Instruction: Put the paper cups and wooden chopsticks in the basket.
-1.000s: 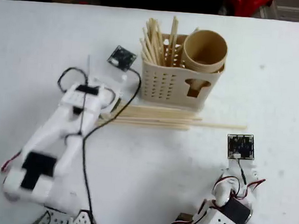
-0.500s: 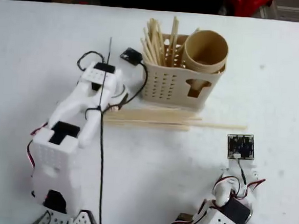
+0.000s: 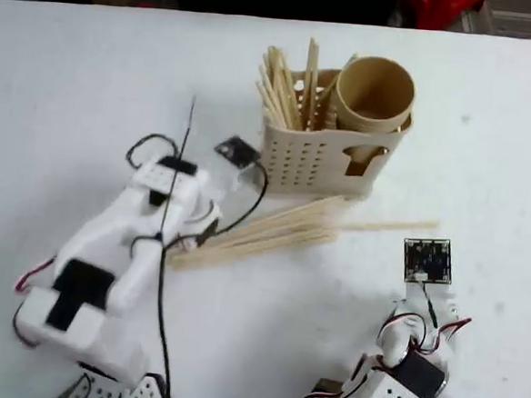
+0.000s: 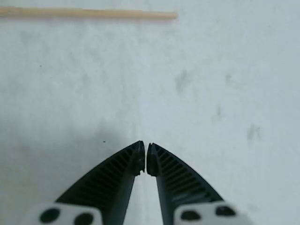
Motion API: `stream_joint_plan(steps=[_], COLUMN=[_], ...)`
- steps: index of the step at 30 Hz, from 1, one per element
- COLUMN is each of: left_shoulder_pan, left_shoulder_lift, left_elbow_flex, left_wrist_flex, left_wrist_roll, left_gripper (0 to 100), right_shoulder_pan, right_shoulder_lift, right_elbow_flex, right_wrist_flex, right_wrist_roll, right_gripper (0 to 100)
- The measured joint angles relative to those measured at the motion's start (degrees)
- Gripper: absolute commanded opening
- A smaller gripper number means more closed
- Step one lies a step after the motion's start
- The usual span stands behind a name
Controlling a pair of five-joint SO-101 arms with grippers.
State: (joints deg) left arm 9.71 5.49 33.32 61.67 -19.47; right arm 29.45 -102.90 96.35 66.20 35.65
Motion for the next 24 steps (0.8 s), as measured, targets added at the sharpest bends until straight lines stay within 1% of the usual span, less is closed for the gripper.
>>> stream_joint_plan(steps=[6,11,14,17,20,22,24], left_shoulder_pan=[-2.4,-1.9,3.0,11.0,18.0,21.7,24.4], left_shoulder_lift=[-14.2,-31.2,-41.6,-45.9,-45.2,-41.9,-37.0], left_elbow_flex=[9.7,14.9,16.2,16.3,16.1,14.7,12.7], left_wrist_flex=[0.0,0.2,2.5,4.0,4.0,3.4,1.7], left_wrist_roll=[0.1,-0.6,-5.1,-6.2,-6.9,-8.4,-9.8], left_gripper=[3,3,3,3,3,3,6], right_shoulder_pan=[0.0,0.0,0.0,0.0,0.0,0.0,0.0], right_shoulder_lift=[0.0,0.0,0.0,0.0,0.0,0.0,0.0], right_elbow_flex=[0.0,0.0,0.0,0.0,0.0,0.0,0.0], right_wrist_flex=[0.0,0.0,0.0,0.0,0.0,0.0,0.0], right_wrist_roll=[0.0,0.0,0.0,0.0,0.0,0.0,0.0], right_gripper=[2.4,2.4,2.4,2.4,2.4,2.4,2.4])
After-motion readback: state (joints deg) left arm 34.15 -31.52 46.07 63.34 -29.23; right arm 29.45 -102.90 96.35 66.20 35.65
